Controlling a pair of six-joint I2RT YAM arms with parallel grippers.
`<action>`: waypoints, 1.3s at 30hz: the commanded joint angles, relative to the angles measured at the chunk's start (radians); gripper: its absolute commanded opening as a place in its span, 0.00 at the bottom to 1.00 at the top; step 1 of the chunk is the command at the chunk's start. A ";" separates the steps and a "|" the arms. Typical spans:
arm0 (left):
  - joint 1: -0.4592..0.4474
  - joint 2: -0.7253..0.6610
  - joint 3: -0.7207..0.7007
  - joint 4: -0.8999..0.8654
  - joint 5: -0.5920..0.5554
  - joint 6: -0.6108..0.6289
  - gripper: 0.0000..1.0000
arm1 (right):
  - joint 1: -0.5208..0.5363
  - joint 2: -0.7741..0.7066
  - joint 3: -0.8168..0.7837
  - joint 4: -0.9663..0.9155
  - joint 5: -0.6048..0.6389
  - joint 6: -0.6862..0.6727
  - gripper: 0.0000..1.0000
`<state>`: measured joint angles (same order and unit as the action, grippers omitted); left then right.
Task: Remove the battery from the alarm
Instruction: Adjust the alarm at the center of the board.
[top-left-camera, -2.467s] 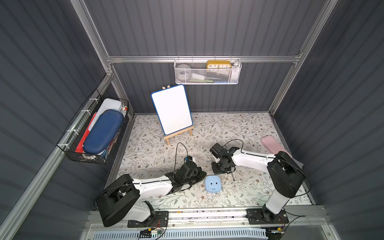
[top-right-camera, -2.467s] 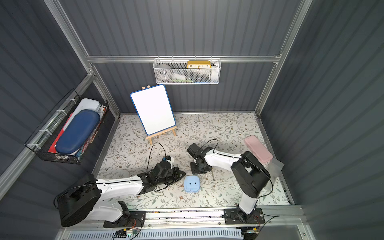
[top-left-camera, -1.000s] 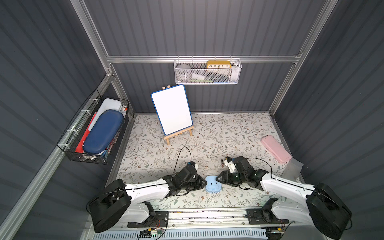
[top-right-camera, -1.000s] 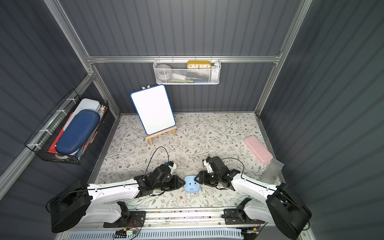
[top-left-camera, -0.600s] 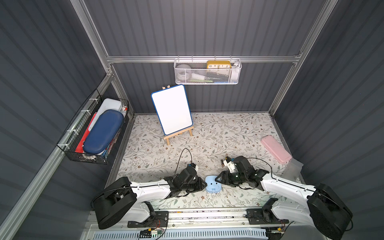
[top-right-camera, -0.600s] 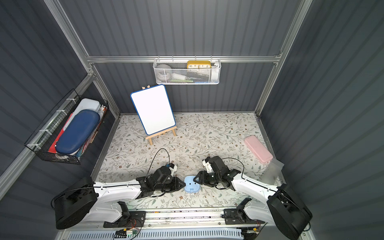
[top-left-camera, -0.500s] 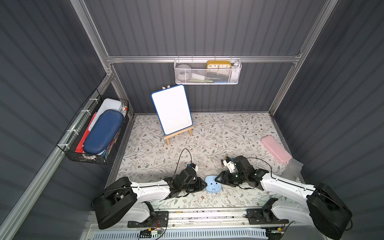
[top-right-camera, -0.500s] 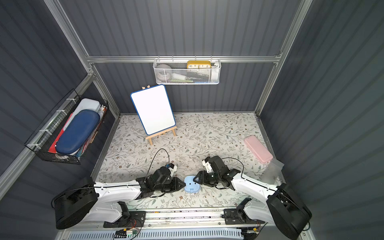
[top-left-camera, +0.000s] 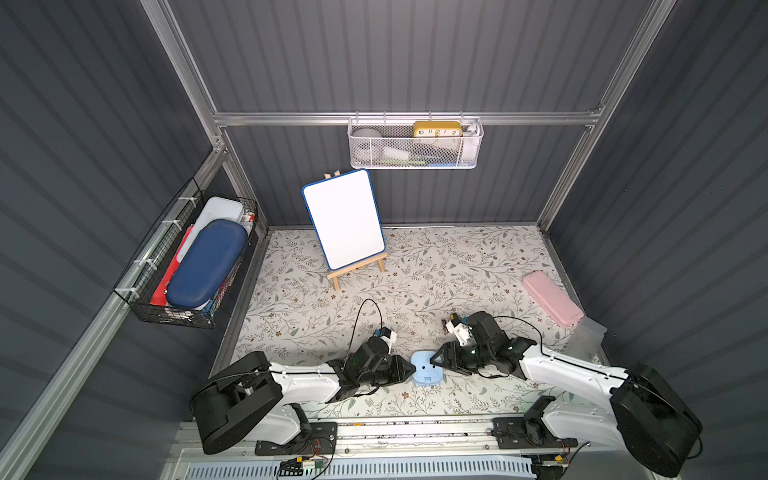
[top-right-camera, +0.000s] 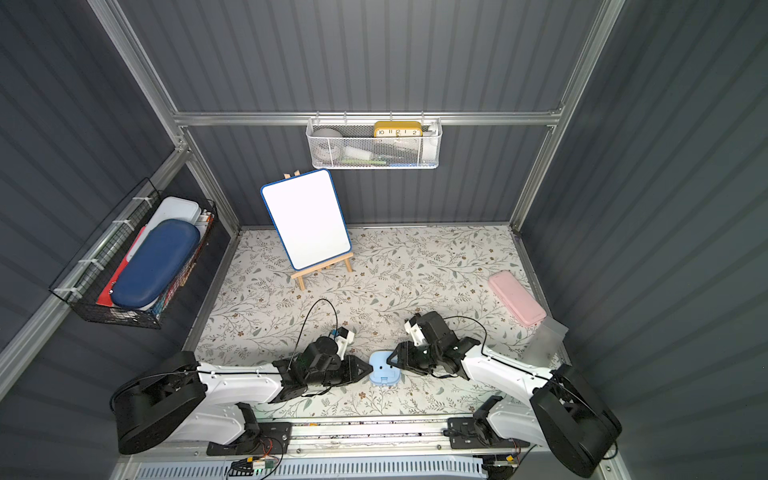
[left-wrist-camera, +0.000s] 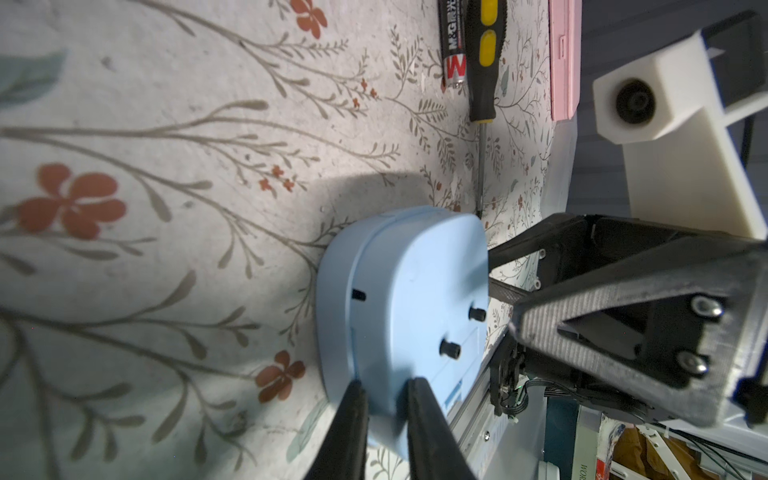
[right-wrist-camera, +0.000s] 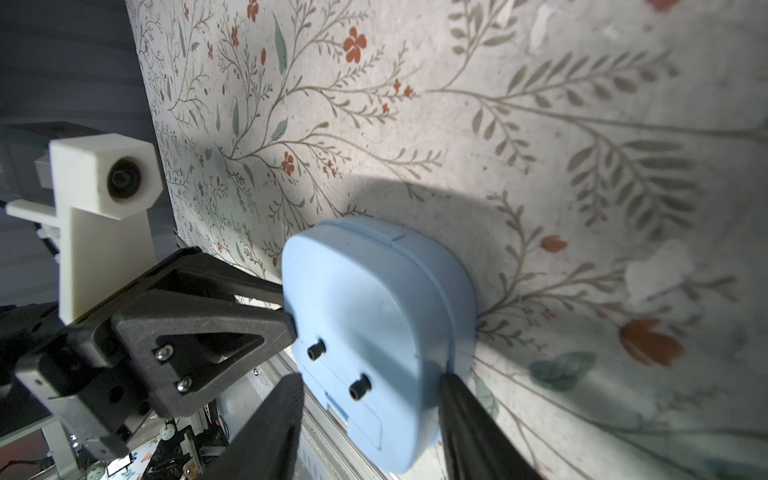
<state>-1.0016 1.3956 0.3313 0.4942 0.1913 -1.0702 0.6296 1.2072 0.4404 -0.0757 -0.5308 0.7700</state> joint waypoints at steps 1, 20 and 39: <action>-0.008 0.081 -0.051 -0.073 -0.004 -0.007 0.20 | 0.047 0.034 0.047 0.076 -0.094 0.019 0.55; -0.009 0.188 -0.071 0.033 -0.013 -0.004 0.19 | 0.130 -0.048 0.135 -0.017 -0.046 0.020 0.54; -0.014 0.246 -0.065 0.088 0.014 0.006 0.16 | 0.147 -0.053 0.200 -0.061 0.011 -0.003 0.51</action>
<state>-0.9810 1.5738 0.2970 0.8532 0.1062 -1.0828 0.7742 1.1812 0.5598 -0.3428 -0.4988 0.7998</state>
